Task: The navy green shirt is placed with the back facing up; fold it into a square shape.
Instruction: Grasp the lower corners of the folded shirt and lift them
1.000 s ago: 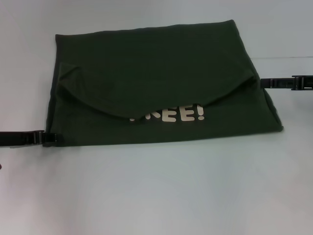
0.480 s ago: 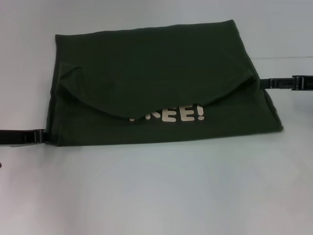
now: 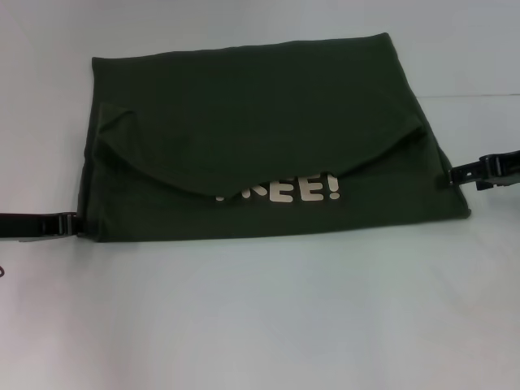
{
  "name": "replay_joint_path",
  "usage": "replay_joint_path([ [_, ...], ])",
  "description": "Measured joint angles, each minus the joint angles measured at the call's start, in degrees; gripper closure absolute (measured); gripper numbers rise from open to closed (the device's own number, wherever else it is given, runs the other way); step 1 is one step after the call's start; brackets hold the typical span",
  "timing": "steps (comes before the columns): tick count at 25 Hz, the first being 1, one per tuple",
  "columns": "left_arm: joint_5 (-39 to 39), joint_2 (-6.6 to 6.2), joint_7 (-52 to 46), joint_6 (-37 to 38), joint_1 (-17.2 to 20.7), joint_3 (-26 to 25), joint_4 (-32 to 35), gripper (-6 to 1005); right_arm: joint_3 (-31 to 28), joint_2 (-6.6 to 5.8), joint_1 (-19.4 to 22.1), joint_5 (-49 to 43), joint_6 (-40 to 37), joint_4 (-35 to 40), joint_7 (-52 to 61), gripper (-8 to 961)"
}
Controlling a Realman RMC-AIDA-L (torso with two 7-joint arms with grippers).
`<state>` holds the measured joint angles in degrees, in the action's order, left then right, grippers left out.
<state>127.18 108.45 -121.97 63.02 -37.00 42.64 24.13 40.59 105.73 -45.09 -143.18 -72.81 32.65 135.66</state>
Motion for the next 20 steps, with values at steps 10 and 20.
replay_joint_path([
  [10,-0.1,0.0,0.0,0.0,-0.1,0.0,0.1,988,1.1,2.08,-0.4,-1.8,5.4,-2.6,-2.3,7],
  [20,-0.1,-0.06,0.0,0.5,-0.2,0.0,0.0,988,3.0,4.19,-0.8,-1.8,10.0,-4.0,-4.1,67],
])
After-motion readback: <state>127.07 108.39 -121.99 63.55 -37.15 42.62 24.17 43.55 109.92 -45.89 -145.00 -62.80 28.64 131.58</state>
